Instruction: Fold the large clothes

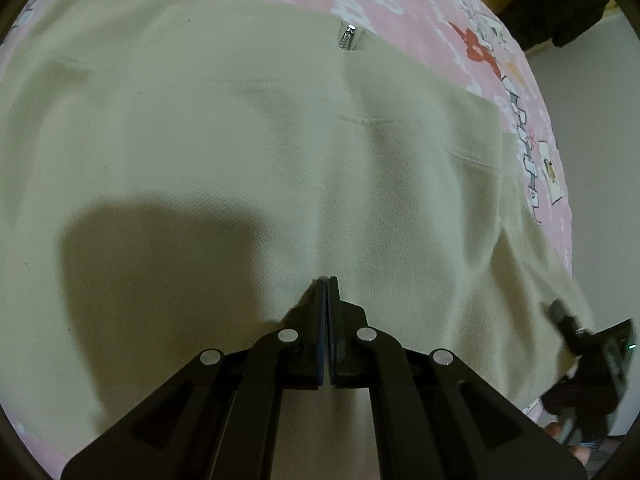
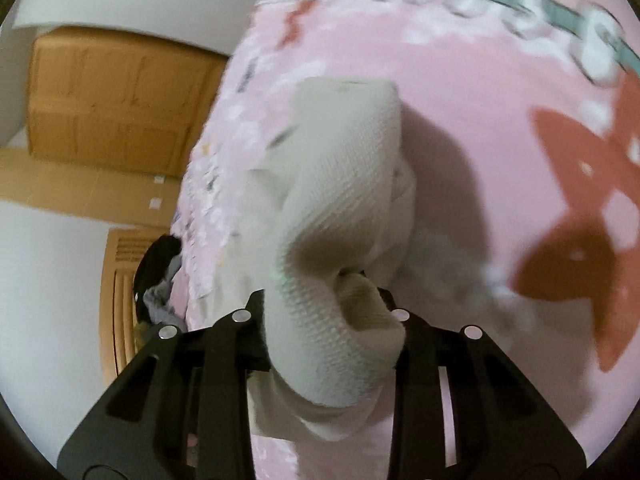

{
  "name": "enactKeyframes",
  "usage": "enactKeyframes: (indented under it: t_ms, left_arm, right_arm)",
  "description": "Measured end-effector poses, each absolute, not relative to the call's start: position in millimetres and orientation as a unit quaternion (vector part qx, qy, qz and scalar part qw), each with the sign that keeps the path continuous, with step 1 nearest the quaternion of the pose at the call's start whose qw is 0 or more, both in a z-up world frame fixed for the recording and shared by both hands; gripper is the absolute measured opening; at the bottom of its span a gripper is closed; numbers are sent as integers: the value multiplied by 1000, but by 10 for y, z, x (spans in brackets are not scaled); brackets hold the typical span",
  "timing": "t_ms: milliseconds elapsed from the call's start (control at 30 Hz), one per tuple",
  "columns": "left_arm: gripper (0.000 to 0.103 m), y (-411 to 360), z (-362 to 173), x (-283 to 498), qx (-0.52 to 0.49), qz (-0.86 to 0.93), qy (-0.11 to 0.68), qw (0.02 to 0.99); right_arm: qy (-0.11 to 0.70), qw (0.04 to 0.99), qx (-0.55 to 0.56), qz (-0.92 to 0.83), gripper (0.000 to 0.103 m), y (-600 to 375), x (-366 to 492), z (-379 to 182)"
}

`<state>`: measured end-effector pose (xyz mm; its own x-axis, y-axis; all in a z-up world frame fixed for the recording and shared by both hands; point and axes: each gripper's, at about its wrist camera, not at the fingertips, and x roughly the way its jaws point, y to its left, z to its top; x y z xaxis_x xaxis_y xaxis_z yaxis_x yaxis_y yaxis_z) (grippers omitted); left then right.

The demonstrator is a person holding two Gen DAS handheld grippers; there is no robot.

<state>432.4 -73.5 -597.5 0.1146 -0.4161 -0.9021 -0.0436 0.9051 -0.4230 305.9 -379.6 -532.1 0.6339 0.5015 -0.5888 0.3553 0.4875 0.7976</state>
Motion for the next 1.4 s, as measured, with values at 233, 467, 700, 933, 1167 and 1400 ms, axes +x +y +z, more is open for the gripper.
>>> enactKeyframes:
  t_ms: [233, 467, 700, 933, 1167, 1400]
  left_arm:
    - [1, -297, -5645, 4069, -282, -116, 628, 716]
    - [1, -278, -6045, 3959, -278, -109, 640, 708]
    - [1, 99, -5783, 4134, -309, -135, 606, 721]
    - [1, 498, -6209, 4771, -328, -167, 639, 676]
    - [1, 1635, -5555, 4463, -265, -109, 611, 738]
    - [1, 2274, -5740, 4229, -214, -69, 651, 725]
  right_arm:
    - [427, 791, 425, 108, 26, -3254, 3434, -4772]
    - [447, 808, 345, 168, 25, -2641, 3695, -4461]
    - [444, 819, 263, 253, 24, -1950, 3789, -4084]
    - [456, 807, 201, 318, 23, -1133, 3854, -3976]
    - [464, 784, 170, 375, 23, -433, 3878, -4047]
    - [501, 751, 103, 418, 23, 283, 3698, -4530]
